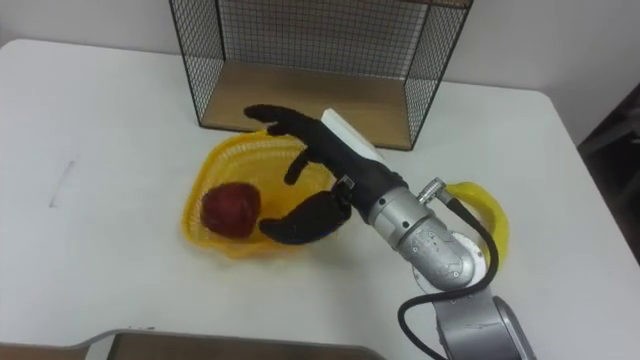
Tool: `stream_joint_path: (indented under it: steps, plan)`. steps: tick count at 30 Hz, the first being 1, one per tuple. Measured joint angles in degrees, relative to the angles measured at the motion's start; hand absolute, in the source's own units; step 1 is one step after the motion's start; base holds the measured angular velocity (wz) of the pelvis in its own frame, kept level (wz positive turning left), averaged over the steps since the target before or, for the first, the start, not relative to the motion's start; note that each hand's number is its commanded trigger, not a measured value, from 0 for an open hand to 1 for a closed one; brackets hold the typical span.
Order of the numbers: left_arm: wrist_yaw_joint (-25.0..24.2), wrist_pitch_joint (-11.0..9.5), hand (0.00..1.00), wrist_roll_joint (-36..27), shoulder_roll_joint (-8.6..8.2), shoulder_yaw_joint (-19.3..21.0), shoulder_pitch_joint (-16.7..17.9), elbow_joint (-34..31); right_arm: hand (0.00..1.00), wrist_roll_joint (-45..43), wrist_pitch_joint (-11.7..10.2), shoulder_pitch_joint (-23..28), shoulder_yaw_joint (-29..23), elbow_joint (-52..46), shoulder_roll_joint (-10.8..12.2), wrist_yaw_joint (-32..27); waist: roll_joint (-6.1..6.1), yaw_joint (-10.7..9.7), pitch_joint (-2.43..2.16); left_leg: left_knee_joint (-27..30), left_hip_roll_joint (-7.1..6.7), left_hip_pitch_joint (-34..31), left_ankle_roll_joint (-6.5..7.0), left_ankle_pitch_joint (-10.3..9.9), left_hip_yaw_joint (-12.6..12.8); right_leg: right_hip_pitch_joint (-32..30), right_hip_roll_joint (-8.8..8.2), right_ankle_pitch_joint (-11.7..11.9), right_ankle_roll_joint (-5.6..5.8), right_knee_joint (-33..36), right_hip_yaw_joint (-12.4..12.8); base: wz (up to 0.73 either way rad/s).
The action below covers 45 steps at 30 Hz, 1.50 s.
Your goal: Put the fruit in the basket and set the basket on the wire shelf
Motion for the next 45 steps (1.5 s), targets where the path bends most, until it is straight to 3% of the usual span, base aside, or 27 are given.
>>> stream_joint_path:
  steps: [26, 30, 37, 45]
  plan:
    - [0.5, 0.0, 0.0, 0.0, 0.17, 0.0, 0.0, 0.1, 0.0, 3.1, 0.0, 0.0, -0.6, 0.0, 1.1, -1.4, -0.28, -0.1, 0.17, -0.1, 0.0, 0.0, 0.0, 0.0, 0.0, 0.0, 0.01, 0.0, 0.0, 0.0, -0.1, 0.0]
    - [1.6, 0.0, 0.0, 0.0, -0.2, 0.2, 0.8, 0.1, 0.0, 3.4, -0.1, 0.0, -4.3, 0.0, 2.5, -5.1, -0.16, -0.2, 0.13, 0.0, -0.02, -0.1, 0.0, 0.0, 0.0, 0.0, 0.01, 0.0, 0.01, -0.1, -0.1, 0.0]
    - [1.4, -0.1, 0.0, 0.1, -1.32, 3.5, 3.8, -0.3, 0.0, 4.1, -0.4, 0.0, -12.5, -3.7, 2.8, -12.4, 0.85, -2.0, -0.47, 0.0, -0.01, -0.2, 0.0, 0.0, -0.1, -0.1, 0.0, 0.0, 0.01, -0.1, -0.2, 0.0]
    - [3.0, -0.2, 0.0, 0.1, -1.94, 5.4, 6.2, -2.2, 0.0, 9.3, -1.8, 0.0, -22.4, -2.6, 0.8, -25.7, 0.85, -4.8, -0.42, 0.0, -0.01, 0.1, 0.0, 0.0, -0.2, 0.3, 0.02, 0.0, 0.01, -0.1, -0.2, 0.0]
